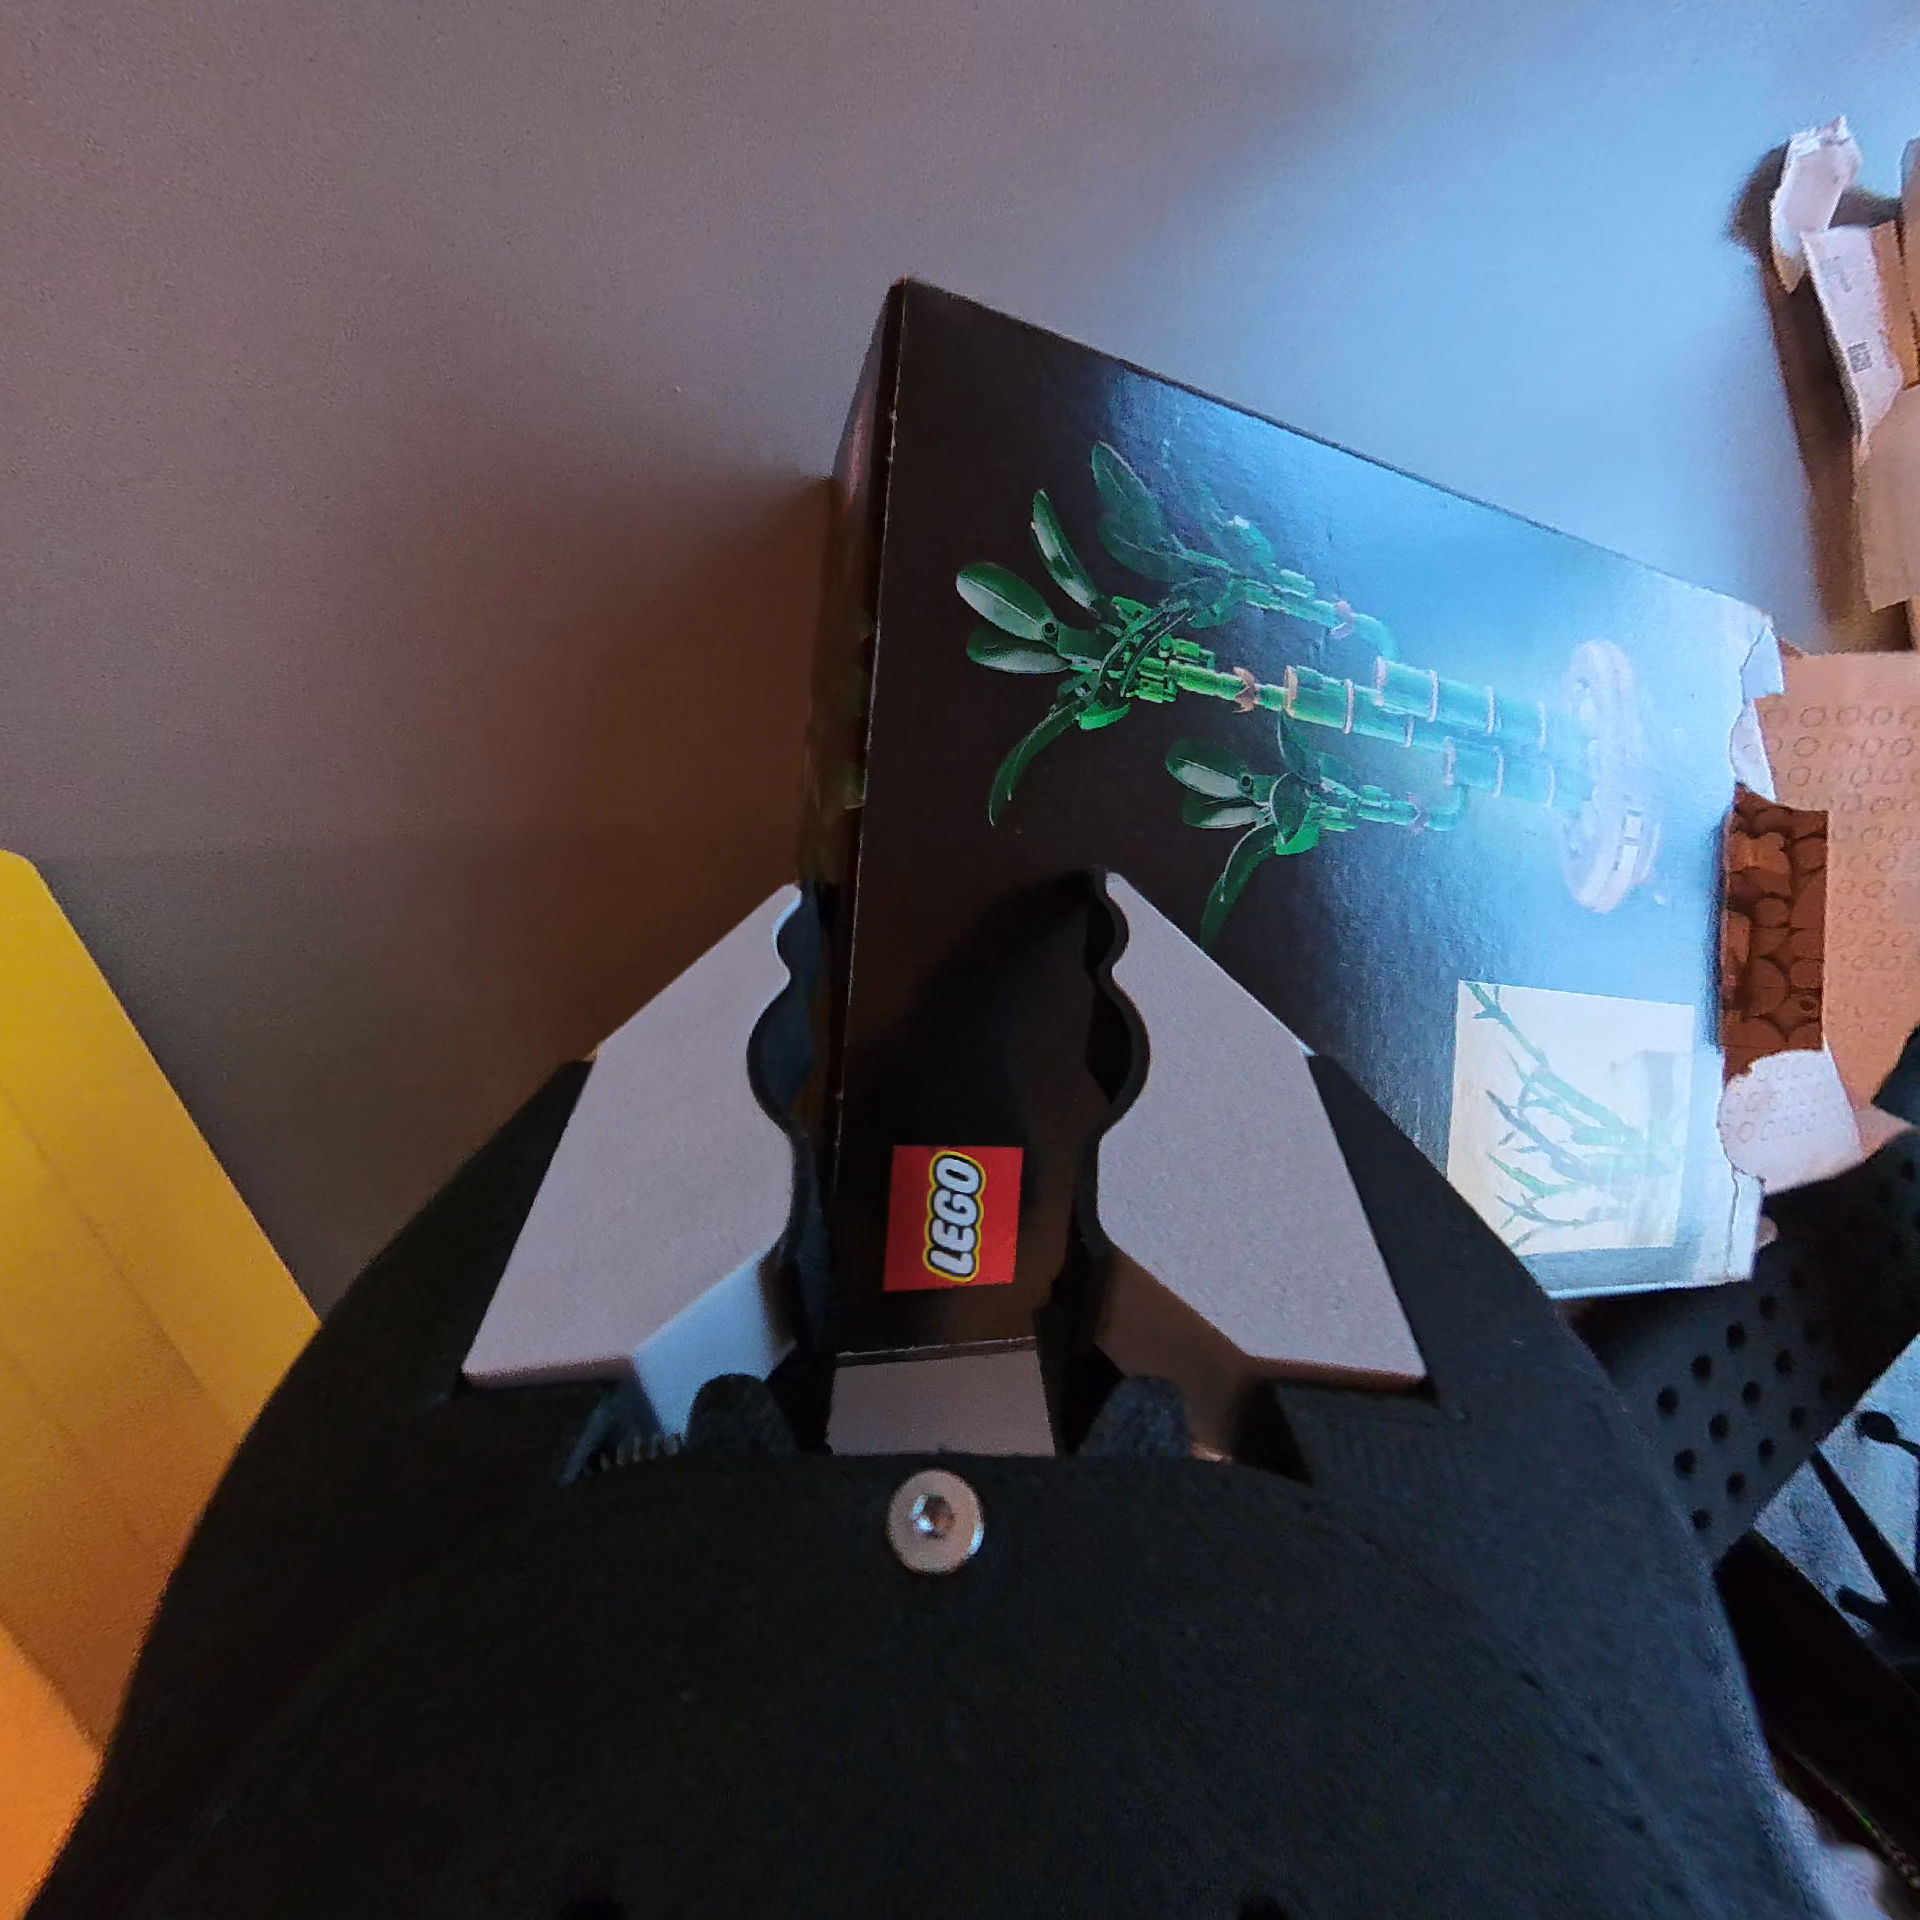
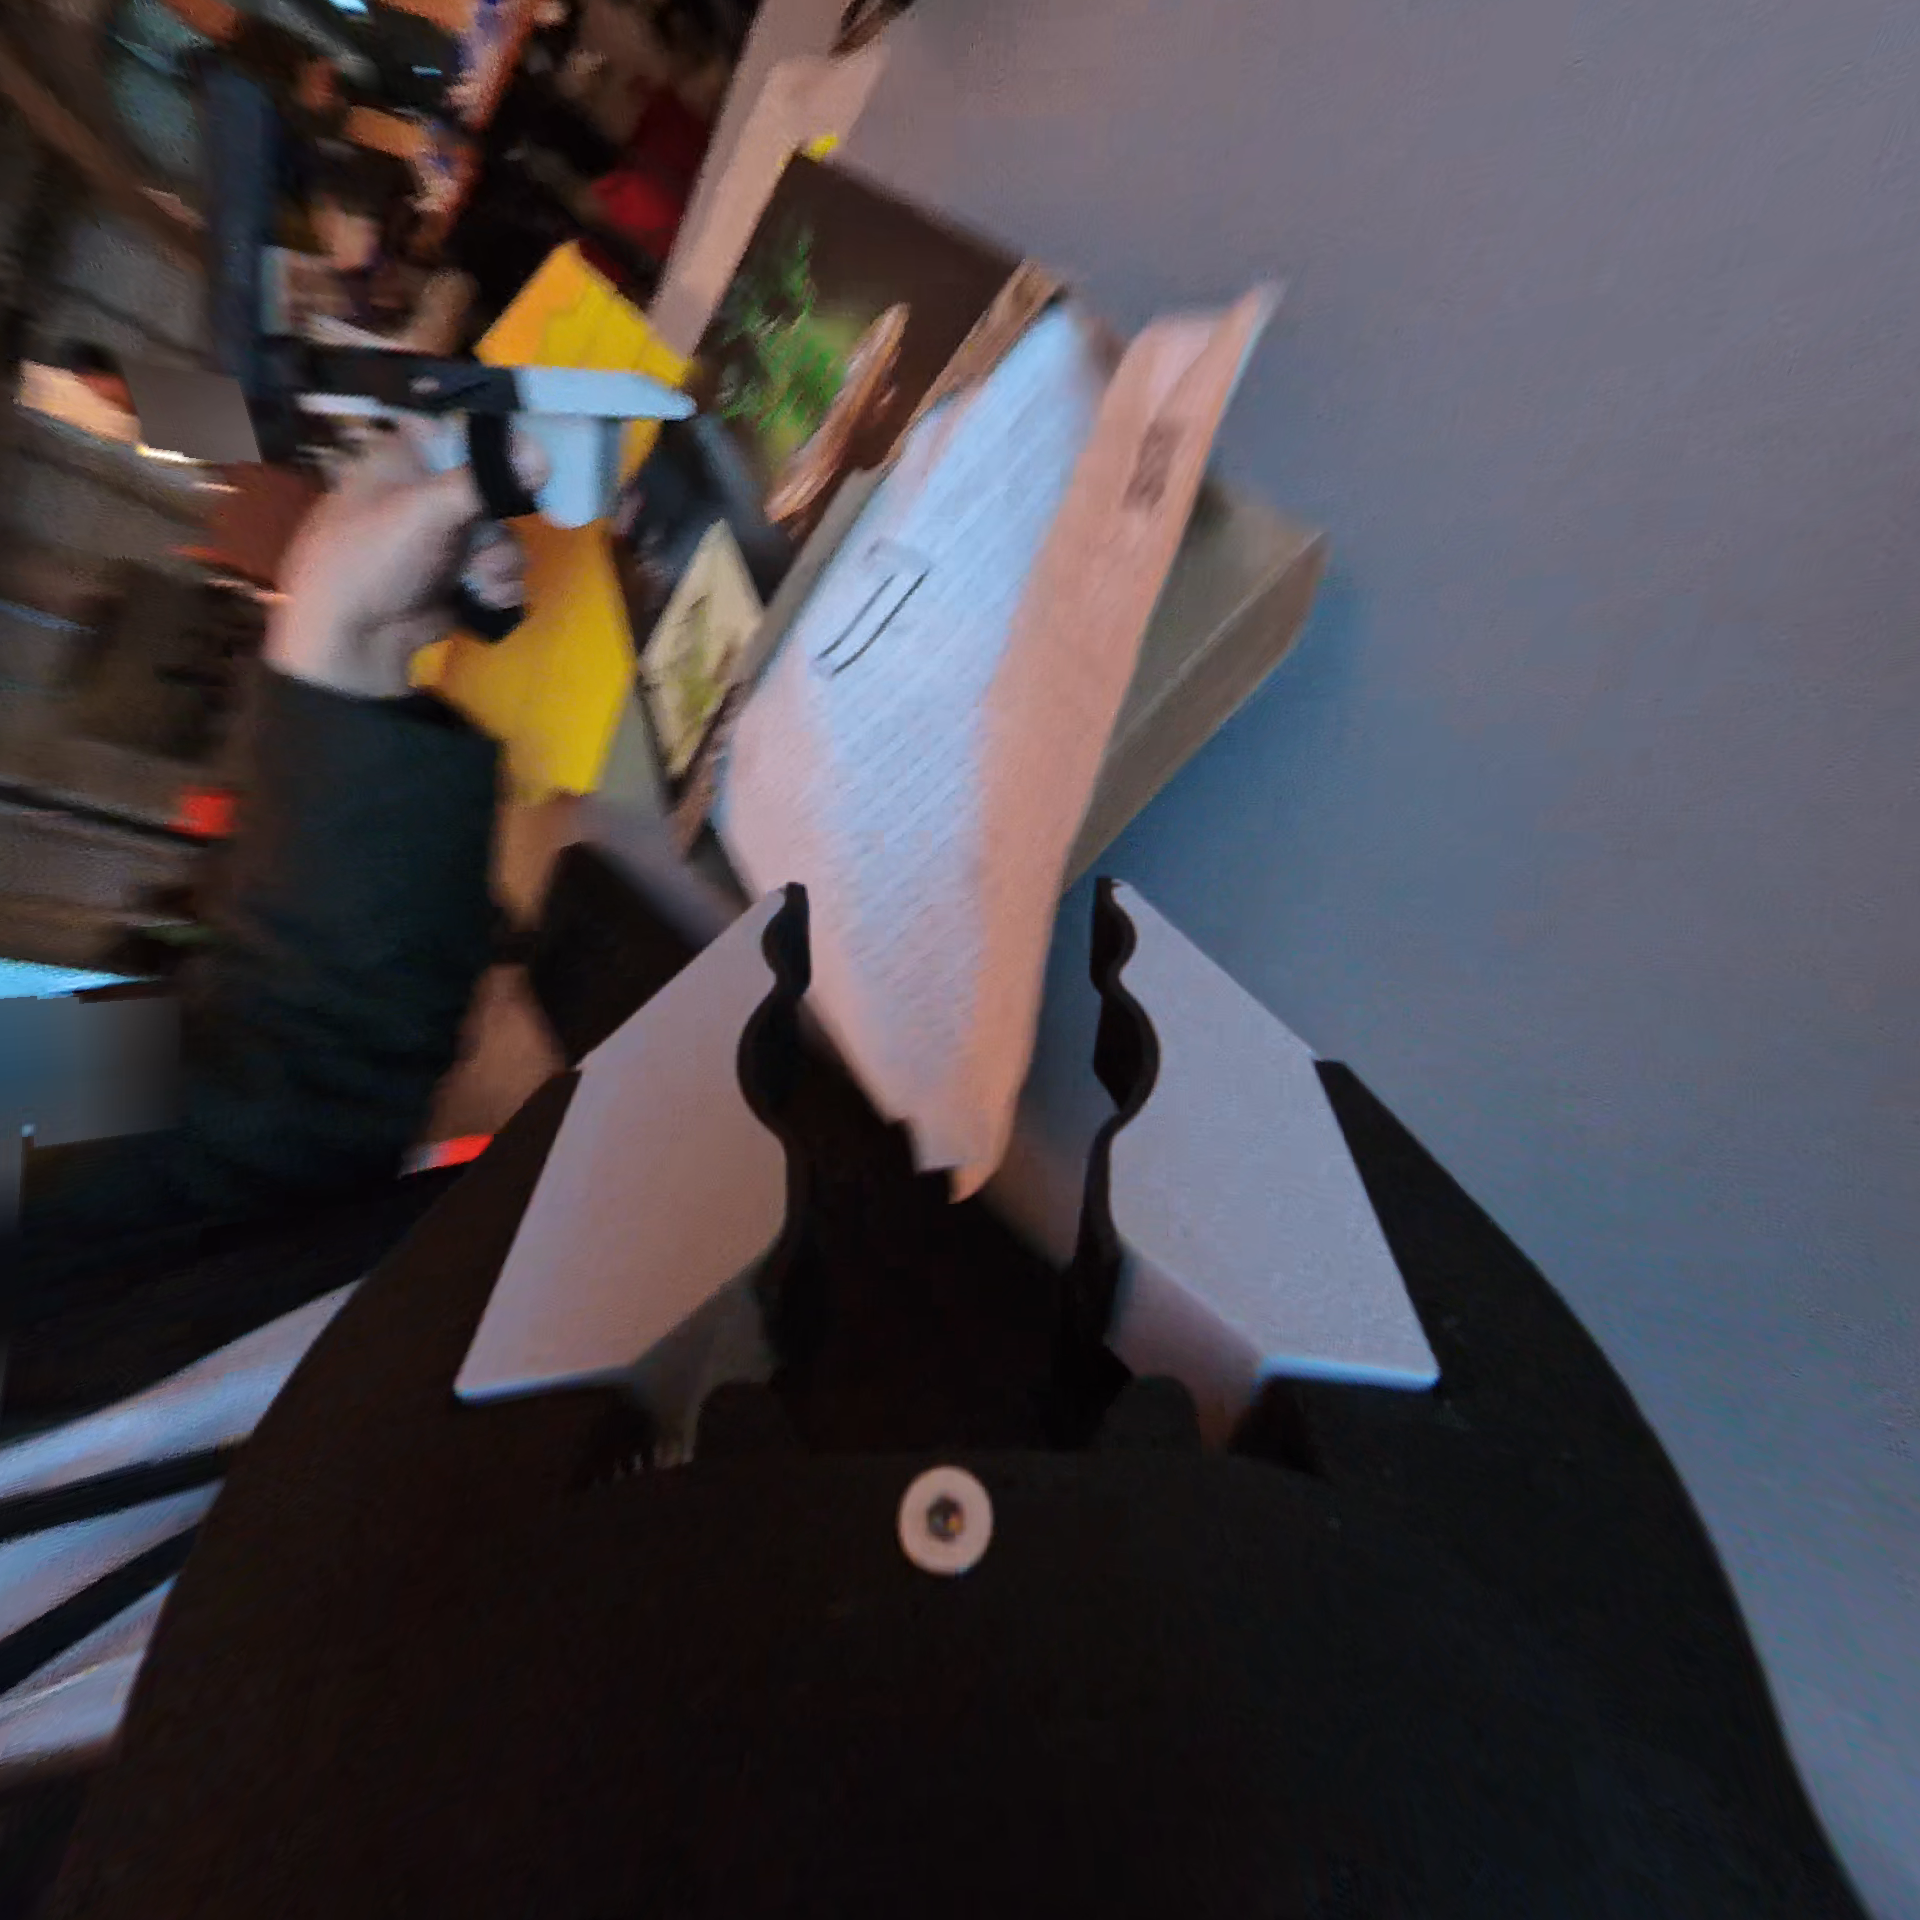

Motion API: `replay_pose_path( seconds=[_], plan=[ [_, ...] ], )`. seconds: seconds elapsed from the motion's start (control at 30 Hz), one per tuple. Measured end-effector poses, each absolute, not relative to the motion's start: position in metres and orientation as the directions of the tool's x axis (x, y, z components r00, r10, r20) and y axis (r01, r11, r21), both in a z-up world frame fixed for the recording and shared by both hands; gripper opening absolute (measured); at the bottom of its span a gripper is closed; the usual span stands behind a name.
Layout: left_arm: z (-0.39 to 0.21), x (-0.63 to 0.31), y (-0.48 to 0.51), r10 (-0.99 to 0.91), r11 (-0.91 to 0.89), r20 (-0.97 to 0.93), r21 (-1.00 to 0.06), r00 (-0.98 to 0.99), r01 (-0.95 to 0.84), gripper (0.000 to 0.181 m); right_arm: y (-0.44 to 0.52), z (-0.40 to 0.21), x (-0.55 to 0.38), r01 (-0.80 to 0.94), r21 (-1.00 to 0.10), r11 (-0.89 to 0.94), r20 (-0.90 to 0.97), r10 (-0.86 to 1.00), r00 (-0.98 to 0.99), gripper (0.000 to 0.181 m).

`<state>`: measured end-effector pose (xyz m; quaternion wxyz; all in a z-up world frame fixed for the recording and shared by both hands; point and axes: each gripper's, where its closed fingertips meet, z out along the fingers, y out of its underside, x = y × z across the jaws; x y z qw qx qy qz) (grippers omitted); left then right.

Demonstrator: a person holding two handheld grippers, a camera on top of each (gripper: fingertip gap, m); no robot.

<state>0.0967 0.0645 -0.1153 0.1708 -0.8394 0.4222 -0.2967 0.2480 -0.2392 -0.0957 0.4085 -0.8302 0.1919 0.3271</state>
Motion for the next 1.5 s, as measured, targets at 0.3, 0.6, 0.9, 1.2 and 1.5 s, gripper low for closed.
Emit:
replay_pose_path(
  seconds=[0.3, 0.6, 0.9, 1.2, 1.5],
  plan=[
    [-0.116, 0.062, 0.014, -0.787, -0.566, 0.432, -0.224, 0.44, -0.794, 0.041, -0.263, -0.112, 0.317, -0.69, -0.554, -0.466, -0.696, -0.196, 0.691, 0.04],
    [-0.117, 0.069, 0.018, -0.813, -0.552, 0.409, -0.315, 0.414, -0.772, 0.041, -0.25, -0.14, 0.317, -0.681, -0.409, -0.607, -0.728, -0.233, 0.645, 0.02],
    [-0.118, 0.069, 0.019, -0.801, -0.568, 0.434, -0.335, 0.411, -0.752, 0.042, -0.213, -0.154, 0.271, -0.706, -0.19, -0.683, -0.894, -0.176, 0.411, 0.01],
    [-0.108, 0.064, -0.001, -0.756, -0.612, 0.55, -0.406, 0.353, -0.678, 0.041, -0.202, -0.083, 0.296, -0.534, -0.372, -0.759, -0.75, -0.092, 0.655, 0.001],
    [-0.091, 0.071, -0.064, -0.679, -0.572, 0.725, -0.426, 0.114, -0.701, 0.027, -0.175, 0.065, 0.319, -0.074, -0.539, -0.839, -0.286, 0.1, 0.953, 0.0]
  ],
)
